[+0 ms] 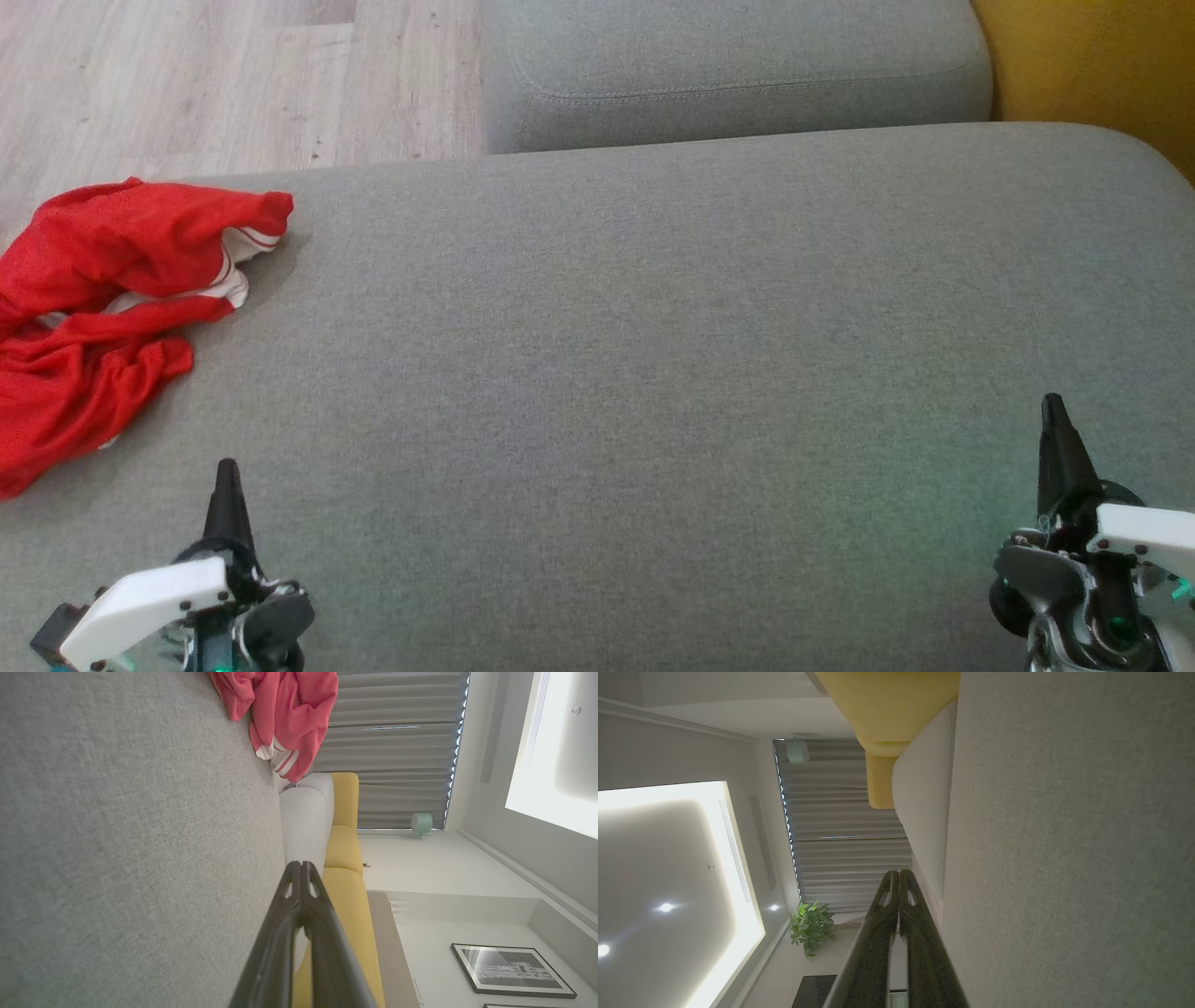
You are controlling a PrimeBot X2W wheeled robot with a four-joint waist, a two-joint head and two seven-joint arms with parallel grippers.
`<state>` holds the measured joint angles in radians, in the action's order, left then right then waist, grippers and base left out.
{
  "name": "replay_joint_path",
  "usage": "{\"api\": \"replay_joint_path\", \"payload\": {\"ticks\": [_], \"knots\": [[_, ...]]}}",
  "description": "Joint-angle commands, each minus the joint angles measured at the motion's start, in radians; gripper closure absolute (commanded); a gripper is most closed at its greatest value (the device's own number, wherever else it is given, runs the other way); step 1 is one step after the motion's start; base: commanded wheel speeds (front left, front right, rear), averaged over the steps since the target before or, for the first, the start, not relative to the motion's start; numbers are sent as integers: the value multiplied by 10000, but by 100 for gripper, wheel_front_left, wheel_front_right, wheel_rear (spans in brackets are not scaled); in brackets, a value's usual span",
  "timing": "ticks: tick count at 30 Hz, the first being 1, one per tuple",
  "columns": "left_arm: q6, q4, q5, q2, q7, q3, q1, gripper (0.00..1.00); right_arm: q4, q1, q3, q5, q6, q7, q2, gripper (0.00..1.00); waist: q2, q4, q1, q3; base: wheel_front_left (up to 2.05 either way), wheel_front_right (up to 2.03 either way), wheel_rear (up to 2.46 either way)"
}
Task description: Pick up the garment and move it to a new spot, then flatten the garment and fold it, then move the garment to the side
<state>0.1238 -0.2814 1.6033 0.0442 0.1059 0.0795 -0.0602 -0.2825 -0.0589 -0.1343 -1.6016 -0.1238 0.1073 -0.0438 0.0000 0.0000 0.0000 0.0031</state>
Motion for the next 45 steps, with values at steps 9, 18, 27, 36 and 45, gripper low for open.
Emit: {"api": "replay_joint_path", "payload": {"ticks": [9, 18, 27, 36, 45], "knots": [[69, 366, 57, 60, 69, 339, -477, 100, 378, -490, 210, -74, -69, 56, -64, 100, 0, 0, 0, 0, 0, 0, 0], [69, 366, 57, 60, 69, 339, -477, 100, 378, -490, 210, -74, -69, 56, -64, 100, 0, 0, 0, 0, 0, 0, 0], [69, 366, 57, 60, 69, 339, -477, 100, 378, -490, 210, -74, -69, 56, -64, 100, 0, 0, 0, 0, 0, 0, 0], [69, 366, 57, 60, 69, 339, -477, 100, 378, -490, 210, -74, -69, 56, -64, 100, 0, 0, 0, 0, 0, 0, 0], [-6, -40, -2, -2, -6, -6, 6, 0, -48, 7, 2, 2, 0, 0, 2, 0, 0, 0, 0, 0, 0, 0, 0]]}}
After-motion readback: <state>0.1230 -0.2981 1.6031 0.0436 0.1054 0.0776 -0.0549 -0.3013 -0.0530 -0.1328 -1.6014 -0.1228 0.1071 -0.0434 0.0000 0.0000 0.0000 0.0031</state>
